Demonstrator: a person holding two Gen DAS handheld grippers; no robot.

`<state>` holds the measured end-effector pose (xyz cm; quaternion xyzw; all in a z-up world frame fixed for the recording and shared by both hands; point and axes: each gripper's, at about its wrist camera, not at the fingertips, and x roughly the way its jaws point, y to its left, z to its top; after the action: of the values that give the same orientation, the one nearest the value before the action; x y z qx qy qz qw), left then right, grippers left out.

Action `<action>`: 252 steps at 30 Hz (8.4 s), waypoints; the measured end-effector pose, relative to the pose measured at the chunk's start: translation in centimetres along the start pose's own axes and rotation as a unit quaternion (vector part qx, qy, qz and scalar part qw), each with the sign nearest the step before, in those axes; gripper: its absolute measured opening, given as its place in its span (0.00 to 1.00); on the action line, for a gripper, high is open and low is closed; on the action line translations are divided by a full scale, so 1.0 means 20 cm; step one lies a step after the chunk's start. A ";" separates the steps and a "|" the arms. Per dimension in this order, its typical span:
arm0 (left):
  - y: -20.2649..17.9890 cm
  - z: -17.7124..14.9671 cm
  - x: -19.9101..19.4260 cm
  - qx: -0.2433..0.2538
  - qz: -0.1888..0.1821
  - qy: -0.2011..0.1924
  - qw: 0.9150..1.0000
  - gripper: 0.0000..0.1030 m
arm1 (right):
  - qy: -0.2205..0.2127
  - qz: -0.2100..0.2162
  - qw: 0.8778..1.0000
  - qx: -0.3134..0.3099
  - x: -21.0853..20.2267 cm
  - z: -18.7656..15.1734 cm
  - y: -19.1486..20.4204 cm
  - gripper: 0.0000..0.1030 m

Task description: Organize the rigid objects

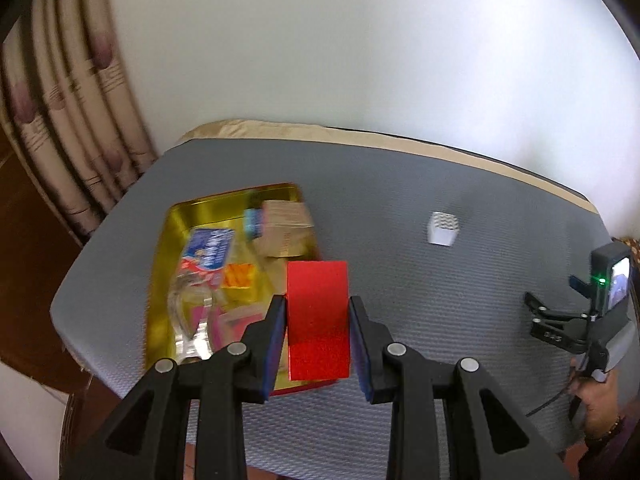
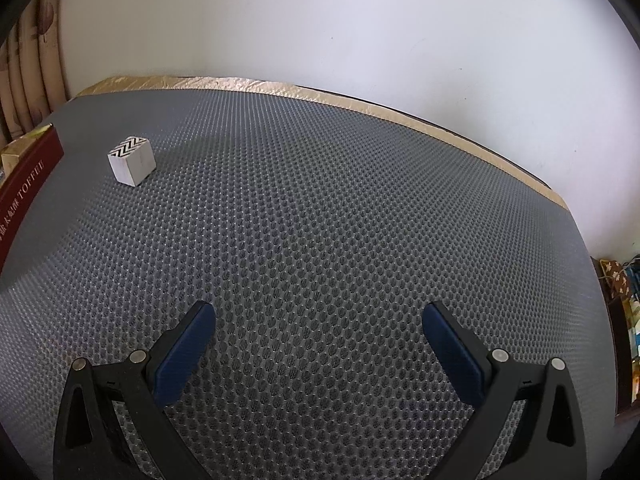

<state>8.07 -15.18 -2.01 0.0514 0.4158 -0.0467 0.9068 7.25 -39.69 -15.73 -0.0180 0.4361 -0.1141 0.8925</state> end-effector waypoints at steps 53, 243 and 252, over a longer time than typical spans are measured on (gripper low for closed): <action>0.72 -0.07 0.39 -0.142 0.006 0.061 0.988 0.30 | 0.000 -0.020 1.000 -0.011 -0.05 -0.02 0.10 1.00; 0.64 -0.51 -0.43 -0.075 0.035 -0.150 0.985 0.42 | -0.289 0.068 0.955 0.005 -1.46 -0.22 1.28 0.99; 0.65 -0.51 -0.44 -0.079 0.036 -0.151 0.985 0.42 | -0.288 0.070 0.955 0.000 -1.47 -0.23 1.30 0.99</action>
<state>-3.53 -0.63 -1.25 -0.0131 0.2745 0.0112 0.9614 -8.94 -7.68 0.67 -0.0192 0.1607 -0.0415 0.9859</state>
